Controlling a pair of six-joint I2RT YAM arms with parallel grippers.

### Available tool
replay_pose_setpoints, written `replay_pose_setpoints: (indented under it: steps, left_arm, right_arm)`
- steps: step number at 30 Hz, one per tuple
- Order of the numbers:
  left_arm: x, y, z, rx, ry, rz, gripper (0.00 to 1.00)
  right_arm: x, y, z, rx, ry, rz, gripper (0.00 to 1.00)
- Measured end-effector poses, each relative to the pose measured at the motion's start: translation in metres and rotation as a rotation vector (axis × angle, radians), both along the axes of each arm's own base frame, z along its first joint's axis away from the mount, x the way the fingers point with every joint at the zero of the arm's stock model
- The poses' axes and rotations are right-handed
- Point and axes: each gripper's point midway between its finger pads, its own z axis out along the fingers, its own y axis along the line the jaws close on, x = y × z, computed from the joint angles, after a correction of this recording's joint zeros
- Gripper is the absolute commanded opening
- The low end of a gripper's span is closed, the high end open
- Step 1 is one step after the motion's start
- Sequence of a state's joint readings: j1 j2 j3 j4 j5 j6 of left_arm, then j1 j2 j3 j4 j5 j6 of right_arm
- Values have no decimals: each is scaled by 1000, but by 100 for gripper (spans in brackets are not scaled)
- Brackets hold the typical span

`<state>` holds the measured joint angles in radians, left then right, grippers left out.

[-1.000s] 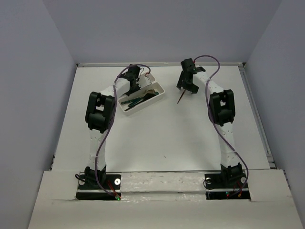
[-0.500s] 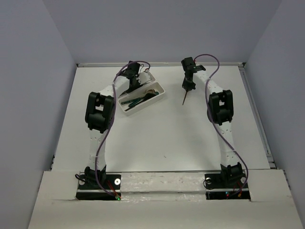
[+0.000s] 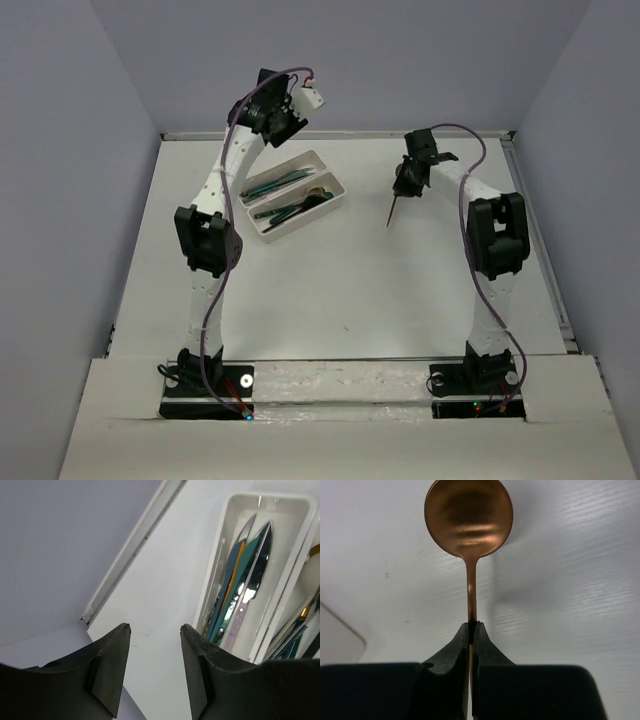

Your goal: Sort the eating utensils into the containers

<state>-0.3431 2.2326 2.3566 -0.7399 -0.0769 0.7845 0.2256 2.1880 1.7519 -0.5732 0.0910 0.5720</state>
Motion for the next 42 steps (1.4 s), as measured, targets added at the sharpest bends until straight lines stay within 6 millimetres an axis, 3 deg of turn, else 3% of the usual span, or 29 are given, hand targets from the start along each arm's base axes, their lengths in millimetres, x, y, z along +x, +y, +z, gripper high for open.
replay_pose_setpoints:
  steps: [2, 4, 5, 6, 10, 13, 17, 19, 24, 28, 33, 42]
  left_arm:
    - [-3, -13, 43, -65, -51, -25, 57]
    - [-7, -30, 76, -126, -103, -58, 57]
    - [-9, -37, 88, -156, -127, -64, 57]
    - [-16, -55, 104, -194, -157, -97, 56]
    - [-58, -114, 106, -274, -81, -240, 58]
    - [-99, -165, 94, -341, 35, -376, 59]
    - [-140, -211, 95, -461, 135, -488, 66]
    - [-151, -222, 97, -500, 167, -504, 69]
    - [-160, -231, 100, -570, 209, -491, 96]
    - [-160, -234, 103, -605, 219, -476, 97]
    - [-155, -240, 105, -634, 212, -470, 97]
    - [-139, -250, 58, -602, 277, -429, 82]
  right_arm:
    - [0, 3, 23, 27, -75, 13, 0]
    - [2, 8, 57, 60, -171, 27, 0]
    - [2, 9, 64, 68, -191, 30, 0]
    - [5, 11, 85, 89, -251, 38, 0]
    - [7, 20, 135, 160, -392, 67, 0]
    - [5, 24, 158, 194, -446, 80, 0]
    - [3, 30, 194, 243, -528, 88, 0]
    - [0, 32, 209, 259, -560, 90, 0]
    - [-10, 40, 243, 299, -628, 95, 0]
    - [-17, 50, 258, 321, -656, 108, 0]
    - [-22, 62, 261, 355, -650, 110, 0]
    - [-27, 74, 263, 406, -634, 110, 0]
